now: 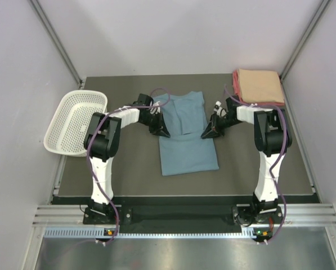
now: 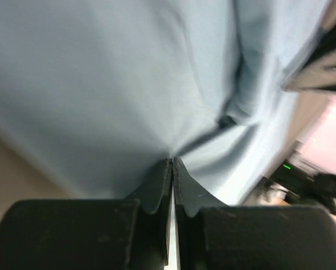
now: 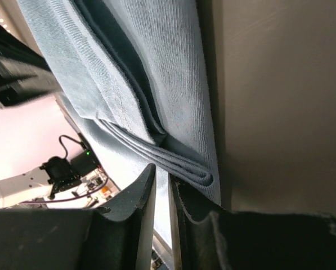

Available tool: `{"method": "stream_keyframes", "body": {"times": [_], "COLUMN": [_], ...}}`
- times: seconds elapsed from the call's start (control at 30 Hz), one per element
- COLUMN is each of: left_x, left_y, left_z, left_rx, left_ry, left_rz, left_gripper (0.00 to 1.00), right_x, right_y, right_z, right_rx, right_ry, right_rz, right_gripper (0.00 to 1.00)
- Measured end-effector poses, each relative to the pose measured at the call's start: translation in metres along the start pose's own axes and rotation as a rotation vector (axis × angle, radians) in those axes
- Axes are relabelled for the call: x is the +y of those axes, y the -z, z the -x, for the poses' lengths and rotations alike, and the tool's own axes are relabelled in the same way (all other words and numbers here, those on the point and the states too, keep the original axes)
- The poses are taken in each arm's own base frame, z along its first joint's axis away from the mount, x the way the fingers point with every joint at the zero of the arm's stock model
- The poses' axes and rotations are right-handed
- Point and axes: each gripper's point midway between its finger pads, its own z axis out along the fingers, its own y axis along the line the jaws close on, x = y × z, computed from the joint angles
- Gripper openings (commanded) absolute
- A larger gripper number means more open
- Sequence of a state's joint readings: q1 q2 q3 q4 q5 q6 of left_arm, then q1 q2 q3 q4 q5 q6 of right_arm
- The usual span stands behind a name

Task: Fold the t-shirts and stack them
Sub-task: Fold the tshirt

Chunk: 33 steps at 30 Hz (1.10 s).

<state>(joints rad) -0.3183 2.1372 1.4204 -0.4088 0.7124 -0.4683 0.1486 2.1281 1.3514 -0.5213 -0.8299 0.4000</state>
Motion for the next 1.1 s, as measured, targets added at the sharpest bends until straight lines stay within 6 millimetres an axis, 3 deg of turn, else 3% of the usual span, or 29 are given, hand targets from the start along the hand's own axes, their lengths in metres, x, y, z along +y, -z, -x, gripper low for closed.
{"method": "stream_keyframes", "body": {"times": [0.17,0.4,0.5,0.73,0.9,1.1], "left_x": [0.019,0.020,0.004,-0.054,-0.052,-0.013], "left_y": [0.011,0.029,0.046,0.079,0.067,0.032], "left_z": [0.016,0.014,0.013,0.011,-0.011,-0.039], "left_rx": [-0.041,-0.060,-0.087,-0.170,-0.112,-0.021], "left_ry": [-0.053,-0.086,-0.108,-0.188,-0.135,-0.003], "left_rz": [0.106,0.191,0.202,0.132,0.080,0.056], "left_gripper": [0.07,0.09,0.09,0.09,0.09,0.05], "right_x": [0.001,-0.005,-0.004,0.011,0.005,-0.014], "right_y": [0.003,0.016,0.027,0.046,0.042,0.024], "right_z": [0.005,0.013,0.018,0.016,0.018,0.030], "right_rx": [-0.008,-0.032,-0.062,-0.110,-0.110,-0.097], "right_ry": [0.005,-0.002,0.014,0.064,0.054,0.034], "right_rz": [-0.009,-0.048,-0.066,-0.059,-0.068,-0.087], "right_gripper": [0.20,0.20,0.20,0.18,0.17,0.17]}}
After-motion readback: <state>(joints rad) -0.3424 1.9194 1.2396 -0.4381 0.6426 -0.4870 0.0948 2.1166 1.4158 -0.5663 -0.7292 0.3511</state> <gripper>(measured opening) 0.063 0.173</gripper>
